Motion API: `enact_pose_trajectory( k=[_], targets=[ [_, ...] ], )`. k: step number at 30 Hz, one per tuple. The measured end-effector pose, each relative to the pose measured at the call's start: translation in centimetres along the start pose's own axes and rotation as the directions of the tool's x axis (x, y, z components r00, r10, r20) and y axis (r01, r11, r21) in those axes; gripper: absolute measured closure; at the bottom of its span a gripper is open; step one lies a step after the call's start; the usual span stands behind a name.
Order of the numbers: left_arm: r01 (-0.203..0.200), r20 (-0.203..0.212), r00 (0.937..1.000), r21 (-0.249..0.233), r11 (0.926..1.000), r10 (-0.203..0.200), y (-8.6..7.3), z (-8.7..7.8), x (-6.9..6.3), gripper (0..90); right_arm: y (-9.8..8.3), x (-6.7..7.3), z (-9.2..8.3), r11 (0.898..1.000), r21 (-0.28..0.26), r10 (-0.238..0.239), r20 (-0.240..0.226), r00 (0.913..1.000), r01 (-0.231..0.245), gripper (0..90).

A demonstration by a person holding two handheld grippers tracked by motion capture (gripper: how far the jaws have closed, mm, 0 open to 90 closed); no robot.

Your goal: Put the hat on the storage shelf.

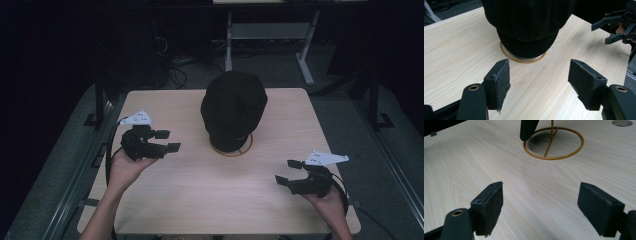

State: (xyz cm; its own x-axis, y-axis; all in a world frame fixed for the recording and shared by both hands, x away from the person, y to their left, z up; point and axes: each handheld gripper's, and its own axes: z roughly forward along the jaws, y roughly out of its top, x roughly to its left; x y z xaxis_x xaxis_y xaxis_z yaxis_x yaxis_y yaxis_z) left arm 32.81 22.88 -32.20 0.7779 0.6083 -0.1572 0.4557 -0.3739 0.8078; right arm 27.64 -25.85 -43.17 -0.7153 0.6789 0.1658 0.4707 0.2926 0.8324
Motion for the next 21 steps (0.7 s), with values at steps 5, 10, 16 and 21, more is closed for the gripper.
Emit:
enact_pose_trajectory(
  k=[5, 10, 16, 21],
  targets=[
    [0.003, -0.013, 0.9999, -0.021, 0.9998, -0.003, -1.1, -0.2, 0.0, 31.9, 0.0, 0.1, 0.1, 1.000, 0.002, -0.001, -0.002, 1.0000, 0.001, 20.4],
    [0.010, -0.023, 0.9997, -0.019, 0.9998, -0.011, -2.1, -0.2, 0.1, 30.9, 0.0, 0.2, 0.2, 1.000, 0.006, -0.005, -0.004, 1.0000, 0.005, 20.4],
    [0.024, -0.032, 0.9992, -0.030, 0.9993, -0.025, -3.4, -0.3, 0.2, 29.9, 0.0, 0.2, 0.2, 1.000, 0.004, -0.005, -0.003, 1.0000, 0.005, 20.4],
    [0.030, -0.044, 0.9985, -0.031, 0.9991, -0.031, -4.5, -0.4, 0.4, 29.4, -0.1, 0.3, 0.2, 1.000, 0.005, -0.005, -0.004, 1.0000, 0.005, 20.4]
  ],
)
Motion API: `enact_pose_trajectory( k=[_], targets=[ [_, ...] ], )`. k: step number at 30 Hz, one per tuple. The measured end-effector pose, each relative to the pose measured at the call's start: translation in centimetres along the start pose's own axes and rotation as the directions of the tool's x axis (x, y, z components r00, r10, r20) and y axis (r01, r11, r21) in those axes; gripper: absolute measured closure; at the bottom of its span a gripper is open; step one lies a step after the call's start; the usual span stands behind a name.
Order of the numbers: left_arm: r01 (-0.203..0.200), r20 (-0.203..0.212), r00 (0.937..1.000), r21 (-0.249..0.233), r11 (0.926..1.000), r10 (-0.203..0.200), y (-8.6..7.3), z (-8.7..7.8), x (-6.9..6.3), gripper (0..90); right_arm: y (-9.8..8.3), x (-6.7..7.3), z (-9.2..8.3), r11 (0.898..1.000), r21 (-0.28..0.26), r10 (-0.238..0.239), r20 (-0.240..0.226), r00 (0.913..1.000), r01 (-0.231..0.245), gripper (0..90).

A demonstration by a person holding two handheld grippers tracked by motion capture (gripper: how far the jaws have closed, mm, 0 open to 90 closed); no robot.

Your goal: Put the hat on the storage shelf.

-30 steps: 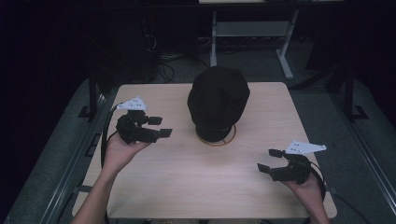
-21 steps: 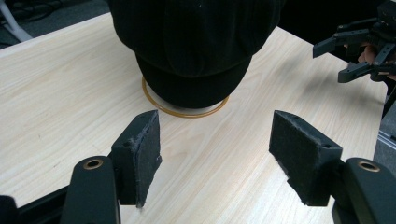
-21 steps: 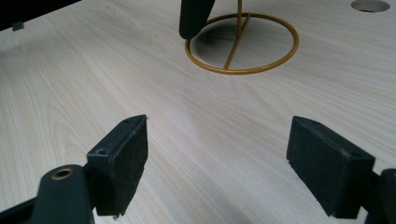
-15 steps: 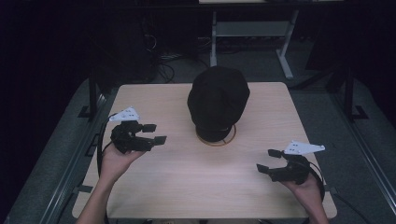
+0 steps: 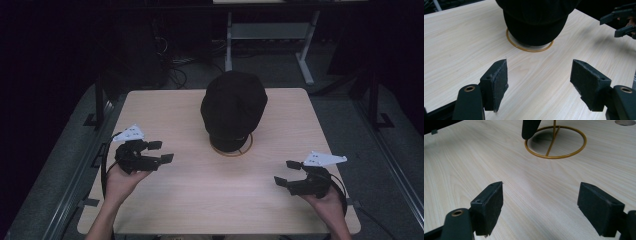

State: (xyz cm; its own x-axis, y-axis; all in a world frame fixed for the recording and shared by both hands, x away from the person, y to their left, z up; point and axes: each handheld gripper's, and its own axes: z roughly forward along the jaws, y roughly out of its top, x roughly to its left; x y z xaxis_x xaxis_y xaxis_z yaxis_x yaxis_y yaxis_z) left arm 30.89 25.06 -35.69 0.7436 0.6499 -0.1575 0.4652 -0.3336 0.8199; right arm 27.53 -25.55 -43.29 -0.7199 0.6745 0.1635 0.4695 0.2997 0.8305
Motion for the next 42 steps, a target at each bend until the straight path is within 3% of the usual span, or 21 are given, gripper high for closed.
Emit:
enact_pose_trajectory(
  k=[15, 33, 42],
  targets=[
    [-0.003, -0.028, 0.9996, 0.015, 0.9999, 0.003, -2.1, -0.4, -0.3, 27.4, -0.1, 0.1, 0.2, 1.000, 0.011, -0.003, -0.005, 1.0000, 0.003, 20.4],
    [0.021, -0.064, 0.9977, -0.010, 0.9997, -0.022, -5.7, -0.6, -0.7, 26.4, -0.5, 0.4, 0.1, 1.000, 0.017, 0.001, -0.010, 0.9999, -0.001, 20.6],
    [0.010, -0.075, 0.9972, 0.028, 0.9996, -0.008, -7.3, 0.3, -1.0, 25.3, -0.7, 0.8, -0.1, 1.000, 0.007, -0.004, -0.018, 0.9998, 0.005, 20.6]
  ],
)
